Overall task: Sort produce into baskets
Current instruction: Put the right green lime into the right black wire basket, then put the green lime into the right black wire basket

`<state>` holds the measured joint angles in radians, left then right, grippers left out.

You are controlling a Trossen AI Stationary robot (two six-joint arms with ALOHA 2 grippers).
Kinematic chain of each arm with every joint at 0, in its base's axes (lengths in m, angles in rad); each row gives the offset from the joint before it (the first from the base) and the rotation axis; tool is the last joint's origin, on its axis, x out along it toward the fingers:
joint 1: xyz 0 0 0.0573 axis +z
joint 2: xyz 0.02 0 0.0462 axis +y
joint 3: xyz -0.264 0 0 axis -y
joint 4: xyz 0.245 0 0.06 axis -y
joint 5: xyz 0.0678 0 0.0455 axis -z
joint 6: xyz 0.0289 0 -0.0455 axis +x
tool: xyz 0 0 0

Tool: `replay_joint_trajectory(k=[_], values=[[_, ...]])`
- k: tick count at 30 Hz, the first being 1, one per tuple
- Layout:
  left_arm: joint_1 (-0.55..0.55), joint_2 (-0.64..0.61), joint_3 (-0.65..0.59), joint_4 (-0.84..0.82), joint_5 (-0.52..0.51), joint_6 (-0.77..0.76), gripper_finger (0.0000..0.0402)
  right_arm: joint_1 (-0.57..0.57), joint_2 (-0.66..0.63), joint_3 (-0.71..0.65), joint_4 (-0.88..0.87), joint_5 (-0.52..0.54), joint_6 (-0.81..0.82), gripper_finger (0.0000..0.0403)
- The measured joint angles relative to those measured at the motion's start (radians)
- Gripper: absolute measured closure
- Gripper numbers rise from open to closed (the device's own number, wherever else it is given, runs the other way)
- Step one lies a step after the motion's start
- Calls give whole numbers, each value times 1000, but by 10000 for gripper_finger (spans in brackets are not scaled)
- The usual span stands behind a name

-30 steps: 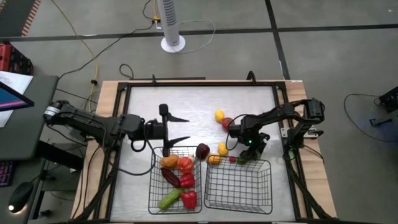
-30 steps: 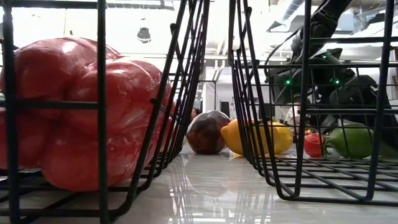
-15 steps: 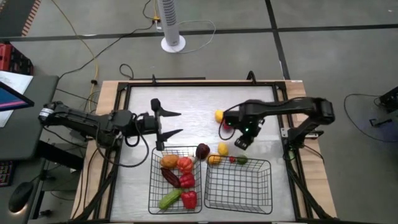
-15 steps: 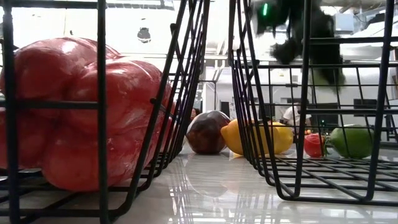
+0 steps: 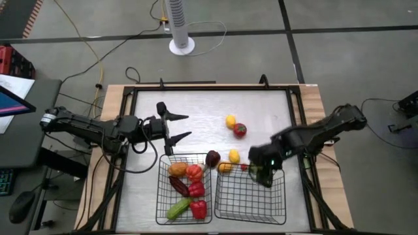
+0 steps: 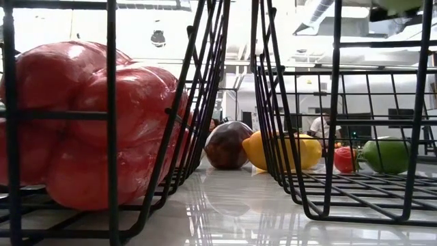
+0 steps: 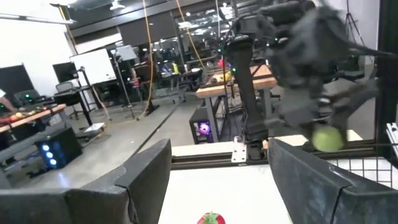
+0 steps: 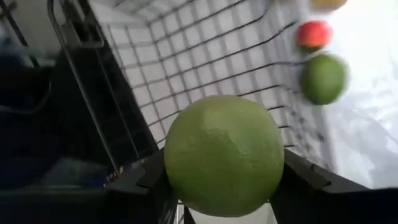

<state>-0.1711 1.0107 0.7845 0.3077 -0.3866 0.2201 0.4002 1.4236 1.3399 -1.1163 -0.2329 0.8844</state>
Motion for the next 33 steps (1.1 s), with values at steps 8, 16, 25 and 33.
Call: replay_joint_trajectory(k=[8, 16, 25, 33], values=[[0, 0, 0, -1, 0, -23, 148, 75, 142, 0, -48, -70, 26, 125], [0, 0, 0, -3, 1, -38, 148, -16, 114, -1, -132, -53, -16, 77], [0, 0, 0, -4, 1, -38, 148, -243, 68, -1, -251, 150, -74, 77], [0, 1, 0, -15, 2, -30, 148, -428, 170, -2, -268, 107, -178, 77]])
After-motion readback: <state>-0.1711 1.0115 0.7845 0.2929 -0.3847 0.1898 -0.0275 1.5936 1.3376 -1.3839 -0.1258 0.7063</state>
